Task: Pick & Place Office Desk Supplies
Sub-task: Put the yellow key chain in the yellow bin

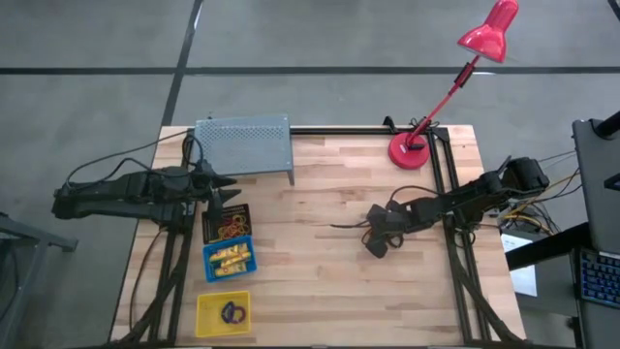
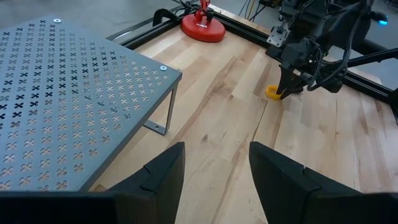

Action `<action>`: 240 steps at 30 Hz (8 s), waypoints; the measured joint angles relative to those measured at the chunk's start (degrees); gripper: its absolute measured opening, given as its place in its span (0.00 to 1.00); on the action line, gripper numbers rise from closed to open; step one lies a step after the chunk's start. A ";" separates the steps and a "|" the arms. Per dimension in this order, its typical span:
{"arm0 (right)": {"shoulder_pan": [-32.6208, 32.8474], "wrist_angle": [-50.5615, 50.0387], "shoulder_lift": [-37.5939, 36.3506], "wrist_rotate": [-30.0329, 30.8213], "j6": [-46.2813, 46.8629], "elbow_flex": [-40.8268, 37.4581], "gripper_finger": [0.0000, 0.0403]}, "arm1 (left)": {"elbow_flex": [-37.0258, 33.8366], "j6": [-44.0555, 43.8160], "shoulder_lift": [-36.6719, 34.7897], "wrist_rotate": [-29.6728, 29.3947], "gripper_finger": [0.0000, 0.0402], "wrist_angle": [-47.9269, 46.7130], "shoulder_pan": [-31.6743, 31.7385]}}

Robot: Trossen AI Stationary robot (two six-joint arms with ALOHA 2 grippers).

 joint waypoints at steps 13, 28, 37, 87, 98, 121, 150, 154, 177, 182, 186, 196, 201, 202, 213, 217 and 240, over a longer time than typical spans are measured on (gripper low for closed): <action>0.20 12.63 0.22 -5.30 0.08 -0.03 0.06 | 0.00 -0.01 0.00 0.00 0.46 0.01 0.00; 4.18 41.85 13.88 -9.98 6.13 0.14 0.05 | 0.00 0.00 0.00 0.00 0.46 0.00 0.00; 9.45 44.63 23.18 -9.91 7.46 8.84 0.05 | 0.00 0.00 0.17 -0.02 0.46 -0.04 0.00; 10.62 33.02 37.21 -13.81 -10.49 33.93 0.42 | 0.00 -0.01 0.46 0.00 0.46 -0.44 0.01; 10.26 28.88 25.90 -2.78 -16.35 31.42 0.45 | 0.00 0.00 0.50 0.00 0.46 -0.43 0.02; 9.49 35.81 -34.53 11.67 -43.41 -9.88 0.44 | 0.00 0.00 0.48 0.00 0.46 -1.36 0.01; 9.55 35.90 -58.82 4.16 -35.61 -22.84 0.38 | 0.00 0.00 0.46 -0.01 0.46 -1.31 0.01; 9.55 35.90 -58.82 4.18 -35.49 -22.83 0.39 | 0.00 -0.01 0.46 0.00 0.46 -1.31 0.02; 9.55 35.86 -58.69 4.25 -35.50 -22.96 0.38 | 2.31 2.05 1.43 13.40 0.46 2.76 -0.19; 9.54 35.86 -58.69 4.27 -35.50 -22.96 0.37 | 9.19 3.28 6.69 14.85 0.46 3.45 -0.19; 9.55 35.86 -58.69 4.29 -35.50 -22.96 0.36 | 14.80 4.12 13.61 15.66 0.46 3.45 -1.86; 9.53 35.86 -58.69 4.29 -35.52 -22.98 0.37 | 22.35 5.54 35.46 13.93 0.46 3.93 -10.46; 9.54 35.86 -58.69 4.29 -35.52 -23.01 0.36 | 25.71 5.28 45.38 12.92 0.46 3.32 -13.49; 9.53 35.86 -58.69 4.29 -35.52 -23.01 0.36 | 26.32 3.32 47.05 12.81 0.46 3.74 -14.00; 9.53 35.86 -58.69 4.28 -35.52 -23.03 0.36 | 36.77 -15.46 63.63 14.05 0.44 -4.61 -22.79; 9.54 35.86 -58.69 4.27 -35.52 -23.03 0.37 | 41.20 -18.93 68.97 10.20 0.44 -4.49 -25.05; 9.53 35.84 -58.69 4.27 -35.52 -23.03 0.35 | 44.39 -16.37 84.54 13.53 0.41 -2.10 -23.95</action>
